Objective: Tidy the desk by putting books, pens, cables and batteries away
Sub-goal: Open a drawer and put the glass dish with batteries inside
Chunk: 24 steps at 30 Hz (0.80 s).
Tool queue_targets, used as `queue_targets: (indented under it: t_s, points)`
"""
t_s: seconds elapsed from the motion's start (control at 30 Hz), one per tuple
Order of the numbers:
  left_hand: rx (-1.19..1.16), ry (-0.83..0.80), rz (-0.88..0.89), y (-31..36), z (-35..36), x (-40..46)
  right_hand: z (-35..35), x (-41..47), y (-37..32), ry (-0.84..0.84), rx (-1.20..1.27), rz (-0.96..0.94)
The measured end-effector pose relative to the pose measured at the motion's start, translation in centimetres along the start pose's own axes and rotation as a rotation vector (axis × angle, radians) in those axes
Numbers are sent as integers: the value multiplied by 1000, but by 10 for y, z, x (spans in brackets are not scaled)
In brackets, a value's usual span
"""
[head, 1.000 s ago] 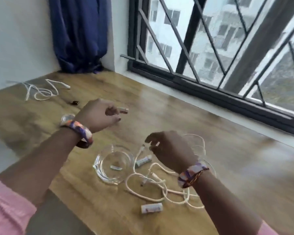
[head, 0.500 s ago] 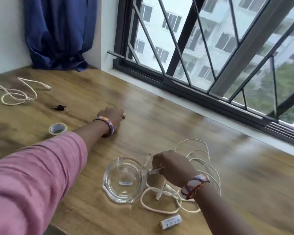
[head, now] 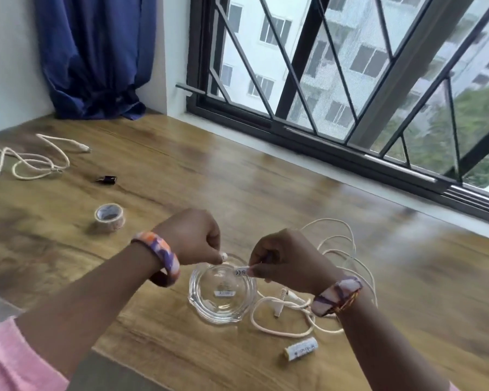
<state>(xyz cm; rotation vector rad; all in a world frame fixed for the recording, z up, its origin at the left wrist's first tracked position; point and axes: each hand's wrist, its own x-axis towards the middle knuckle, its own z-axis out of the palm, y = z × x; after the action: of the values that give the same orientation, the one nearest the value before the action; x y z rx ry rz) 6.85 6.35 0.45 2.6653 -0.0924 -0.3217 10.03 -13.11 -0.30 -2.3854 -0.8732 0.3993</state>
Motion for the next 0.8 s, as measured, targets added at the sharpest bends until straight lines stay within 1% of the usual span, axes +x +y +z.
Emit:
queue_targets:
  t_s: [0.07,0.17,0.3,0.43,0.53,0.6,0.67,0.73,0.8]
  points:
    - [86,73,-66,7,14,-8,4,-1,0,3,-21,3]
    - [101,166,-134,15,29,-17,10,-7,-4,48,-52,19]
    - [138,293,-139,18,41,-26,27,-16,-11,194,-33,6]
    - [100,420,-124,15,45,-47,54,-26,-13,331,49,-52]
    - [-24,522,-88,1,51,-61,64,-38,-11,432,77,-37]
    - [-81,550,-92,-15,59,-66,67,-56,-11,509,18,34]
    - [-72,549,-159,-33,69,-68,74,-80,-12,613,-114,122]
    - [14,536,-224,-49,80,-70,87,-104,-11,703,-267,203]
    - [110,515,-235,-61,89,-71,103,-121,-5,692,-398,278]
